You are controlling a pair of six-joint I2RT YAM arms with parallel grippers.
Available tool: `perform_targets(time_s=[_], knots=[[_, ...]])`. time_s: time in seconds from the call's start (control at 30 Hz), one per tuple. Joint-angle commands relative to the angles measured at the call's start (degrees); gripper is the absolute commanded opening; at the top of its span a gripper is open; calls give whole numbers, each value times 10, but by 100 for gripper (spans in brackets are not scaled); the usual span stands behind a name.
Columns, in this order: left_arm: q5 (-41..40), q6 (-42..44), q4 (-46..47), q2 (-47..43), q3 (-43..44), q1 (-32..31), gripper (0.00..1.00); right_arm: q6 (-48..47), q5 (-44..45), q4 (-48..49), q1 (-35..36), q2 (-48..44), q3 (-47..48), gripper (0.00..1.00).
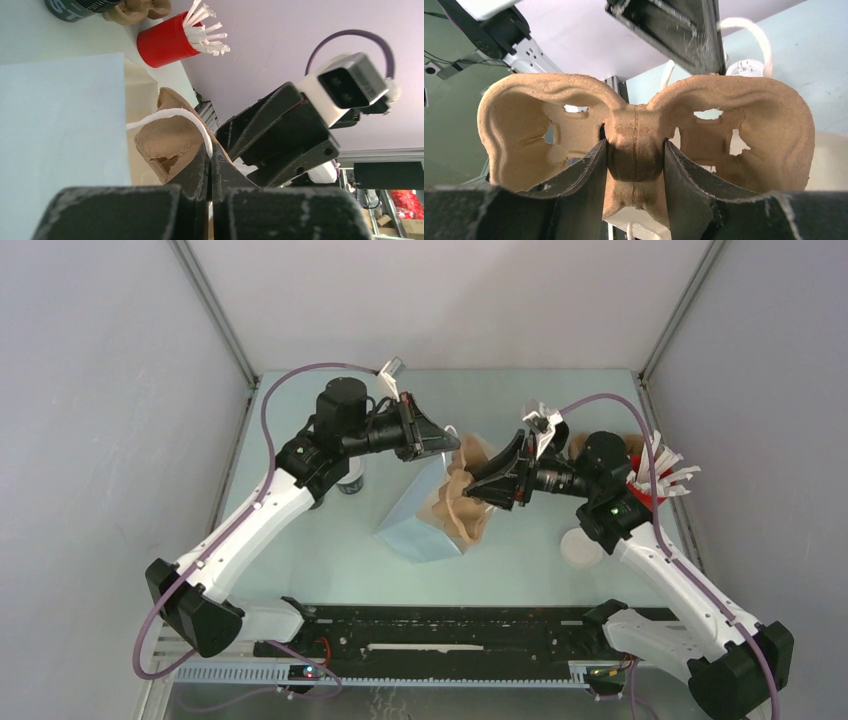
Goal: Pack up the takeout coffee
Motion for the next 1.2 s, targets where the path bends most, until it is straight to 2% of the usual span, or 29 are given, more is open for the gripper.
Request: perform_targets(time_s=[0.0,0.2,0.43,0.63,0.8,1.17], knots=[[29,-29,63,-18,-17,1,0,-24,-1,37,-1,-30,-47,49],[38,-34,70,-17,-19,6,0,-21,-11,66,-28,-53,-105,49],[57,-40,75,-17,-25,7,0,-28,-33,104,-54,-17,-101,48],[59,-37,68,-23,-29,7,0,-127,-46,7,-69,-21,-79,47],[72,-30,65,-20,-29,7,0,-263,-18,-143,-68,-10,-25,47],[89,-30,65,-13,-20,7,0,-373,54,-256,-48,6,23,47]])
